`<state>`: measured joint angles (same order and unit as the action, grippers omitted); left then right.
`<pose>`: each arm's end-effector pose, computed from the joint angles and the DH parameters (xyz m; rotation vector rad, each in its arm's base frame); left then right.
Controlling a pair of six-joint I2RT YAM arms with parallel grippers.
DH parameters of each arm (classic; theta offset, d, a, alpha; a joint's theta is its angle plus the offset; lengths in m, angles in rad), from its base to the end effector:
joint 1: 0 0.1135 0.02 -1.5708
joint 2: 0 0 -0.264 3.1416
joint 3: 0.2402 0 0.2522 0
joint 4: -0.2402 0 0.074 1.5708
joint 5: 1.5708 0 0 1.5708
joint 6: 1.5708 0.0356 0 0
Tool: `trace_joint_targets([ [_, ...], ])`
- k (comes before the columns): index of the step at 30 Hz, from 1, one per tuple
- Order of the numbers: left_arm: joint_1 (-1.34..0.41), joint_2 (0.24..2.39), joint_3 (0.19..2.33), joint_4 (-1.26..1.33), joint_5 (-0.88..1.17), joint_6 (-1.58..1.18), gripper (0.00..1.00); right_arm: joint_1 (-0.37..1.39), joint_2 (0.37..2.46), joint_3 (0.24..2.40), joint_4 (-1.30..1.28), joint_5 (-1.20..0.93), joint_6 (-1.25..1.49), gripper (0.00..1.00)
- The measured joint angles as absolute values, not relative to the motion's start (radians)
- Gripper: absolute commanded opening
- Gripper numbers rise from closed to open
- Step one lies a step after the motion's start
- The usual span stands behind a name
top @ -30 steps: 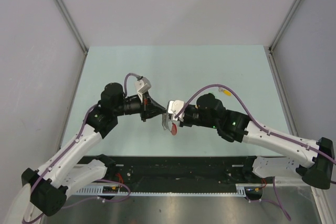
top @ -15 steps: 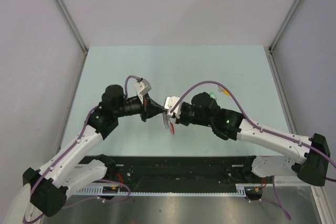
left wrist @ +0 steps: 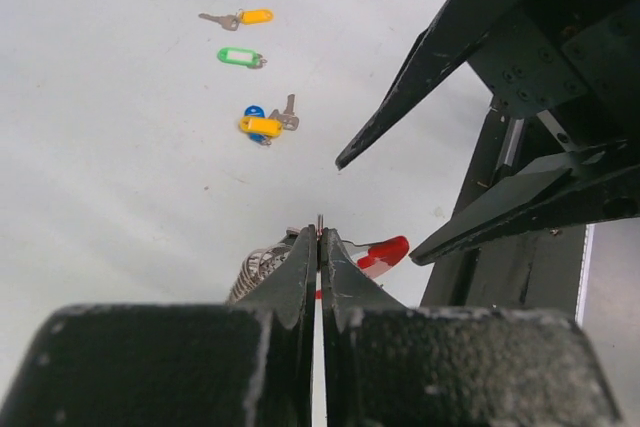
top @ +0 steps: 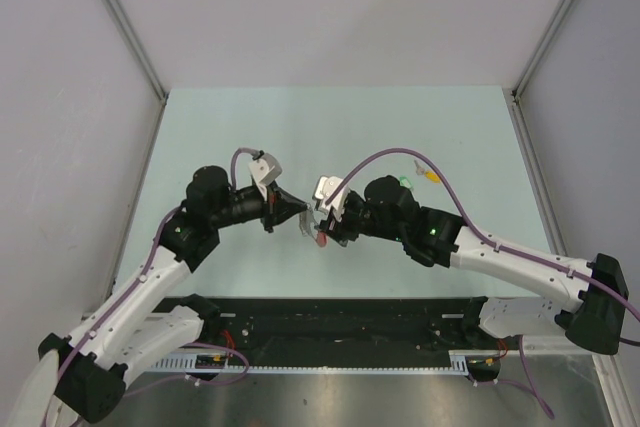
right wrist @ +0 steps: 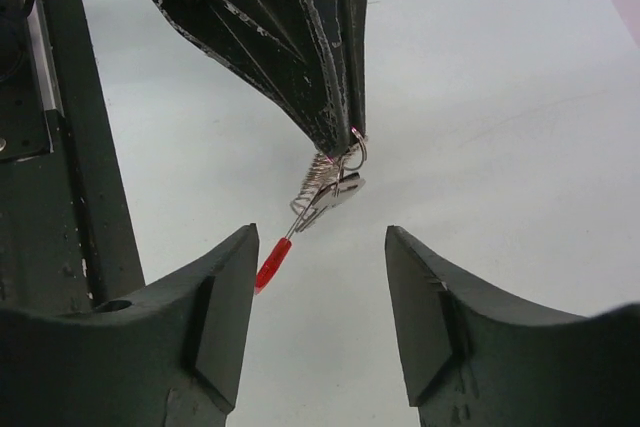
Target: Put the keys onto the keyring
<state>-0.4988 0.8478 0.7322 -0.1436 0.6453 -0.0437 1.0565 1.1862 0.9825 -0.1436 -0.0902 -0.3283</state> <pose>0.1606 -0.1119 0.3165 0.8695 1.6729 -0.9646 0.1329 0.2418 0.3302 -1.2978 1.4677 0.5718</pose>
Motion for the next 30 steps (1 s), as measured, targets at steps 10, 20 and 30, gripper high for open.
trace_joint_targets([
  [10, -0.457, 0.841, 0.731, -0.168, 0.611, -0.044, 0.01, 1.049, 1.158, 0.982, -0.145, 0.154, -0.258, 0.91],
  [20, -0.410, 0.839, 0.725, -0.170, 0.594, -0.044, 0.00, 1.042, 1.120, 0.982, -0.171, 0.458, -0.211, 1.00],
  [30, -0.346, 0.887, 0.726, -0.171, 0.498, -0.044, 0.00, 0.839, 1.095, 0.982, -0.276, 0.425, -0.023, 1.00],
])
